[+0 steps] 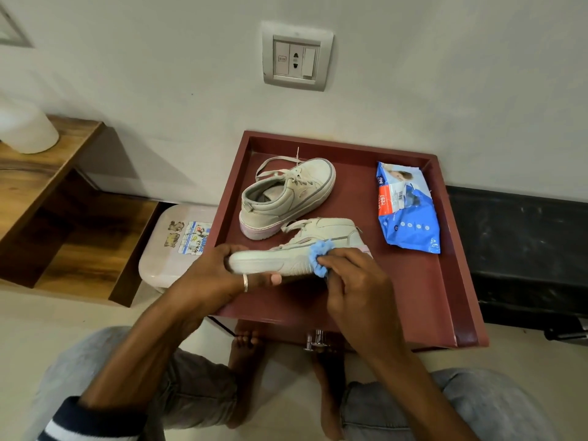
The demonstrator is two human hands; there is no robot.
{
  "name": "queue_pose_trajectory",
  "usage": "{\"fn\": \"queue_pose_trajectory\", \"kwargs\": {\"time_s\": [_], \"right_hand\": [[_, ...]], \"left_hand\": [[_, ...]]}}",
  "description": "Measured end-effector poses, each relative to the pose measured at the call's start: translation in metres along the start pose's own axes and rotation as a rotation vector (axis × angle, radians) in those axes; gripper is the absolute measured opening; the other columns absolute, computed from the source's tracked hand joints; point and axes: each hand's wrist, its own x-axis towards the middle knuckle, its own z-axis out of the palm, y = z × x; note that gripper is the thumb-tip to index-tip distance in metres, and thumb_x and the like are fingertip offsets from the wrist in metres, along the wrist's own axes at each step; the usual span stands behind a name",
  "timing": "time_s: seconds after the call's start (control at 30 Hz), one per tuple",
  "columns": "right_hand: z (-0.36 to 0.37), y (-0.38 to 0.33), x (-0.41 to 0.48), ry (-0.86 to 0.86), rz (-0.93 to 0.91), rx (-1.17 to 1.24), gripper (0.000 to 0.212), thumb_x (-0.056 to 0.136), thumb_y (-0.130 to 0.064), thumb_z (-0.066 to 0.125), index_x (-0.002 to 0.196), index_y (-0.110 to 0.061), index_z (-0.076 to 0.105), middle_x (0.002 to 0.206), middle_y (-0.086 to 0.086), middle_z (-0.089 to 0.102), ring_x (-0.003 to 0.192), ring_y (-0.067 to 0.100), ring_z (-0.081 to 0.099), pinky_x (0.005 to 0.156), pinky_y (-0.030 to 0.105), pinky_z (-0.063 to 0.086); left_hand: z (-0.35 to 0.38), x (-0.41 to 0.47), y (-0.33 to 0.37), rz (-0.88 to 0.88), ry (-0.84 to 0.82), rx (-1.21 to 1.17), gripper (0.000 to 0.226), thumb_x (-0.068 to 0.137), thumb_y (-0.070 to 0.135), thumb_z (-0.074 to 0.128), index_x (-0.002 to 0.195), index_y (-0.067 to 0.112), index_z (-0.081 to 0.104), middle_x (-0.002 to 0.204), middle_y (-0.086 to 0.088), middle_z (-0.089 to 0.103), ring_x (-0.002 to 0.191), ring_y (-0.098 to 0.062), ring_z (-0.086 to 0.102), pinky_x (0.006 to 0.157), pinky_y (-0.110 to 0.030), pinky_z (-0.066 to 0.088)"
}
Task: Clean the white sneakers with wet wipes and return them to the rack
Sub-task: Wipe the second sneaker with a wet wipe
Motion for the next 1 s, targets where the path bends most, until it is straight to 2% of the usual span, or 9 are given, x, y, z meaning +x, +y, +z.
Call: {"fn": "queue_pose_trajectory", "kwargs": {"time_s": [0.07, 0.17, 0.33, 0.43, 0.53, 0.67, 0.77, 0.9, 1.0], "right_hand": [[-0.007, 0.004, 0.002, 0.011, 0.044, 0.028, 0.023, 0.083, 0.005, 0.063, 0.099, -0.007, 0.075, 0.101, 0.003, 0.071, 0.093, 0.014, 0.065, 0.084, 0.027, 0.053], [-0.013, 0.002, 0.000, 0.046, 0.095, 0.087, 0.024, 0.082, 0.005, 0.065, 0.099, -0.007, 0.076, 0.101, 0.001, 0.071, 0.094, 0.012, 0.066, 0.083, 0.030, 0.055], [-0.010, -0.033, 0.002, 0.052, -0.001, 0.120, 0.026, 0.087, 0.000, 0.058, 0.109, -0.004, 0.073, 0.108, 0.006, 0.069, 0.102, 0.018, 0.063, 0.090, 0.030, 0.052], [-0.006, -0.052, 0.006, -0.021, -0.140, 0.070, 0.030, 0.087, 0.001, 0.056, 0.113, 0.000, 0.070, 0.112, 0.011, 0.067, 0.104, 0.023, 0.061, 0.094, 0.031, 0.049], [-0.011, -0.043, 0.006, -0.058, -0.180, 0.053, 0.031, 0.086, 0.002, 0.057, 0.113, -0.002, 0.070, 0.112, 0.010, 0.068, 0.102, 0.023, 0.061, 0.092, 0.031, 0.050], [-0.028, 0.005, 0.004, 0.003, -0.018, 0.013, 0.028, 0.080, 0.005, 0.061, 0.103, -0.006, 0.074, 0.104, 0.005, 0.071, 0.094, 0.018, 0.065, 0.083, 0.033, 0.054], [-0.029, 0.006, 0.004, 0.001, 0.047, 0.077, 0.027, 0.082, 0.004, 0.061, 0.102, -0.007, 0.075, 0.104, 0.002, 0.071, 0.095, 0.013, 0.066, 0.085, 0.028, 0.053], [-0.016, -0.042, 0.012, -0.053, -0.056, 0.105, 0.030, 0.087, -0.006, 0.054, 0.111, -0.005, 0.072, 0.109, 0.007, 0.069, 0.101, 0.019, 0.062, 0.091, 0.028, 0.050], [-0.004, -0.070, 0.016, -0.196, -0.188, 0.081, 0.041, 0.090, -0.020, 0.044, 0.119, -0.005, 0.067, 0.118, 0.009, 0.065, 0.109, 0.021, 0.057, 0.098, 0.030, 0.048]], "left_hand": [[0.012, -0.005, -0.001, 0.035, 0.056, -0.169, 0.095, 0.035, 0.043, 0.103, 0.118, 0.025, 0.061, 0.107, 0.000, 0.073, 0.101, -0.018, 0.070, 0.071, -0.025, 0.057], [0.027, -0.008, 0.000, 0.112, 0.084, -0.319, 0.094, 0.038, 0.023, 0.103, 0.121, 0.021, 0.060, 0.108, 0.000, 0.075, 0.101, -0.015, 0.073, 0.079, -0.028, 0.061], [0.032, -0.016, 0.013, 0.255, 0.072, -0.209, 0.091, 0.051, 0.012, 0.091, 0.132, 0.027, 0.053, 0.115, 0.009, 0.063, 0.089, 0.011, 0.066, 0.070, -0.010, 0.055], [0.031, -0.017, 0.015, 0.316, 0.046, -0.134, 0.091, 0.062, 0.001, 0.087, 0.141, 0.022, 0.048, 0.116, 0.013, 0.061, 0.088, 0.014, 0.066, 0.066, -0.007, 0.052], [0.027, -0.015, 0.014, 0.341, 0.037, -0.076, 0.100, 0.050, 0.017, 0.091, 0.141, 0.023, 0.051, 0.120, 0.010, 0.063, 0.098, 0.005, 0.067, 0.072, -0.011, 0.055], [0.024, -0.009, 0.016, 0.345, 0.040, -0.073, 0.099, 0.046, 0.021, 0.094, 0.137, 0.027, 0.054, 0.119, 0.011, 0.067, 0.102, 0.003, 0.068, 0.078, -0.011, 0.055], [0.022, -0.006, 0.015, 0.361, 0.045, -0.038, 0.104, 0.046, 0.025, 0.094, 0.141, 0.026, 0.051, 0.122, 0.012, 0.065, 0.106, 0.003, 0.067, 0.082, -0.012, 0.055], [0.022, -0.006, 0.013, 0.397, 0.037, 0.013, 0.108, 0.047, 0.035, 0.097, 0.143, 0.024, 0.049, 0.124, 0.012, 0.062, 0.106, 0.004, 0.065, 0.080, -0.011, 0.054], [0.023, -0.006, 0.012, 0.436, 0.052, 0.091, 0.089, 0.063, 0.035, 0.088, 0.141, 0.023, 0.047, 0.118, 0.019, 0.062, 0.105, 0.013, 0.062, 0.080, -0.003, 0.048]]}}
